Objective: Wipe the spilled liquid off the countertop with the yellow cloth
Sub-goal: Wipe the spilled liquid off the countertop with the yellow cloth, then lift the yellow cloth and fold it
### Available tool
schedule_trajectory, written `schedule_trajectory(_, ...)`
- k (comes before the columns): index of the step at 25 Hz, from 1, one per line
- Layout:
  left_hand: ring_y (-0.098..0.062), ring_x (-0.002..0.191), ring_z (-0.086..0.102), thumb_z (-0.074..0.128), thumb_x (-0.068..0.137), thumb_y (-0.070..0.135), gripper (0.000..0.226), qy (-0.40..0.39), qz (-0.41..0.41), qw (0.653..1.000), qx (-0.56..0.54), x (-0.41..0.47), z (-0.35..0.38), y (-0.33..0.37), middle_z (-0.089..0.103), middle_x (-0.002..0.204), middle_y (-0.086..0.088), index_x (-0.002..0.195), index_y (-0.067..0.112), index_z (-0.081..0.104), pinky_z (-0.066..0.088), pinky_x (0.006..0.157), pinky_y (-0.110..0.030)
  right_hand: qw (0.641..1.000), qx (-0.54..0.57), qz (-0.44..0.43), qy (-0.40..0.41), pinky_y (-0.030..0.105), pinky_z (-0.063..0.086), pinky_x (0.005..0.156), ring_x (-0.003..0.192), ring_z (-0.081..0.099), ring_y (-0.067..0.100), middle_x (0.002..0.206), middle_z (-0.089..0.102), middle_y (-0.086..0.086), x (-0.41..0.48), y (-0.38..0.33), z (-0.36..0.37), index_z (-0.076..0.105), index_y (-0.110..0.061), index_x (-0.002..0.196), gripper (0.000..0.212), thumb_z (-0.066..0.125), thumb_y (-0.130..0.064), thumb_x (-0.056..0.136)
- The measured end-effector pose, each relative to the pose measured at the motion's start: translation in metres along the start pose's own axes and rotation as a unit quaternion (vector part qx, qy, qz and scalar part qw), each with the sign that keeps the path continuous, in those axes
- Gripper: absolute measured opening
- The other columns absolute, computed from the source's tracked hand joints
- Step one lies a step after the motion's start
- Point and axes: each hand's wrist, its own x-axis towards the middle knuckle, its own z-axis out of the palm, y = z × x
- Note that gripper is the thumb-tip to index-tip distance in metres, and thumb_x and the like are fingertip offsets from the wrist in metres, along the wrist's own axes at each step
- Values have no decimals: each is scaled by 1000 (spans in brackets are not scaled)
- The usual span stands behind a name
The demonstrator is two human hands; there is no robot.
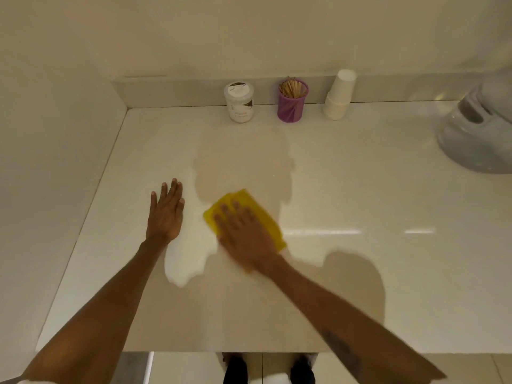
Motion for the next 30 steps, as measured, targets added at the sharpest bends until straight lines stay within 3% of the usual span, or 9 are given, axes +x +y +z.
schedule_trajectory(4, -37, 157, 5, 22, 110, 21, 53, -42, -56, 997, -25, -6, -11, 24, 9, 170, -13, 160, 5, 17, 0, 124, -53, 993, -24, -116, 24, 49, 13, 127, 155, 18, 30, 166, 26, 4, -68, -13, 0, 34, -27, 156, 56, 35, -45, 103)
schedule_trajectory(6, -38, 157, 4, 20, 110, 23, 53, -53, -68, 996, -32, -13, -17, 37, 9, 170, -13, 160, 4, 18, 1, 125, -54, 994, -22, -86, 67, 51, 30, 121, 147, 39, 32, 158, 44, 6, -85, -14, -12, 50, -25, 146, 50, 47, -41, 99)
schedule_trajectory(8, -39, 157, 4, 20, 110, 23, 53, -51, -69, 995, -53, -16, -23, 49, 10, 170, -14, 159, 3, 19, 1, 125, -54, 994, -7, -30, 107, 44, 51, 99, 119, 62, 33, 133, 62, 7, -98, -34, -19, 63, -20, 125, 40, 54, -38, 91)
schedule_trajectory(13, -28, 158, 8, 30, 110, 24, 49, -20, -55, 974, -219, -19, -39, 75, 22, 167, -10, 156, 6, 34, 3, 128, -39, 998, -11, 33, 51, 32, 54, 68, 82, 65, 20, 93, 67, -1, -104, -71, -21, 69, -20, 101, 30, 73, -34, 75)
schedule_trajectory(17, -12, 145, 38, 42, 107, 29, 46, 7, -70, 914, -400, -34, -46, 89, 48, 155, -7, 147, 8, 50, 28, 119, -22, 998, -18, 57, -9, 28, 52, 58, 71, 64, 17, 81, 66, -2, -96, -78, -25, 71, -20, 89, 23, 80, -23, 67)
schedule_trajectory(19, -16, 140, 47, 41, 108, 29, 45, 1, -91, 895, -437, -37, -50, 90, 54, 150, -8, 144, 6, 54, 33, 118, -27, 998, 29, 53, -28, 26, 49, 51, 63, 63, 15, 74, 64, -3, -91, -79, -32, 71, -22, 77, 21, 84, -23, 61)
schedule_trajectory(23, -32, 133, 56, 29, 107, 45, 60, -60, -160, 818, -549, -33, -55, 90, 56, 147, -11, 145, 5, 51, 38, 118, -44, 979, 148, 141, -20, 35, 51, 79, 100, 67, 29, 108, 69, 6, -71, -57, -72, 72, -15, 101, 21, 61, -23, 85)
schedule_trajectory(26, -35, 132, 56, 17, 102, 62, 76, -103, -207, 727, -647, -28, -56, 97, 55, 148, -12, 149, 9, 45, 38, 117, -50, 891, 403, 206, -34, 33, 52, 87, 105, 67, 21, 113, 74, 0, -57, -19, -118, 75, -22, 115, 29, 66, -28, 87)
schedule_trajectory(30, -39, 136, 51, 10, 91, 79, 96, -182, -209, 592, -757, -21, -51, 116, 51, 150, -19, 152, 13, 42, 40, 110, -58, 693, 691, 193, -66, 35, 59, 70, 84, 70, 23, 96, 73, 5, -36, 30, -164, 77, -20, 102, 18, 67, -13, 89)
